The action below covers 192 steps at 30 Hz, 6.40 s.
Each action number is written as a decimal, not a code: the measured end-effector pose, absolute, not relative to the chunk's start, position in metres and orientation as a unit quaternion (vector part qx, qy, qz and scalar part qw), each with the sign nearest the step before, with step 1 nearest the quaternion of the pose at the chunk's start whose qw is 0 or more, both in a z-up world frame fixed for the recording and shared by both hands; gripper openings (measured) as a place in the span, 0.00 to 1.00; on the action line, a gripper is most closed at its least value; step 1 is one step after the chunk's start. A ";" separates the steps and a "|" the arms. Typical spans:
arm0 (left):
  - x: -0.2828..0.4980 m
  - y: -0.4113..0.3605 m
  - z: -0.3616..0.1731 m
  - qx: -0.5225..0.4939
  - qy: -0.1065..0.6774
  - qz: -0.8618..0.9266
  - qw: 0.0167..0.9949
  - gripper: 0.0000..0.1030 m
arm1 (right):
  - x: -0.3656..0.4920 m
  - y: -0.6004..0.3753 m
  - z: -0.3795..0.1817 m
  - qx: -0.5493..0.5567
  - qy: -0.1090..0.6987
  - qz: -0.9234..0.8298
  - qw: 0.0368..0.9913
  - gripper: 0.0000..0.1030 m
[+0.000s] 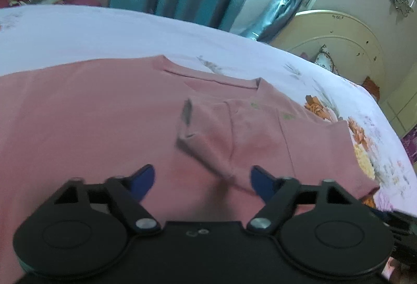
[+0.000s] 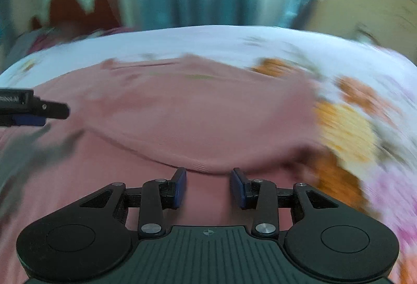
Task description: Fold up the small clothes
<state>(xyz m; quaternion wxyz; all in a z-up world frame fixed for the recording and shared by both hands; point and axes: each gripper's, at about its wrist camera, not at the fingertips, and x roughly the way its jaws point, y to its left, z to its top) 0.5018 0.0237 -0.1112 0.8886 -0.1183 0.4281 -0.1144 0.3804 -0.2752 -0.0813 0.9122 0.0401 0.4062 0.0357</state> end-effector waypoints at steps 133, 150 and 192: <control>0.371 0.256 -0.120 -0.156 0.319 0.142 0.924 0.56 | 0.397 -0.227 -0.072 0.075 0.402 0.077 0.909 0.44; 0.371 0.467 -0.140 -0.392 0.201 0.277 0.854 0.39 | 0.424 -0.188 -0.064 0.087 0.413 0.058 0.905 0.44; 0.492 -0.022 -0.127 -0.051 0.375 -0.195 0.905 0.59 | 0.393 -0.303 -0.045 0.268 0.379 0.018 0.886 0.45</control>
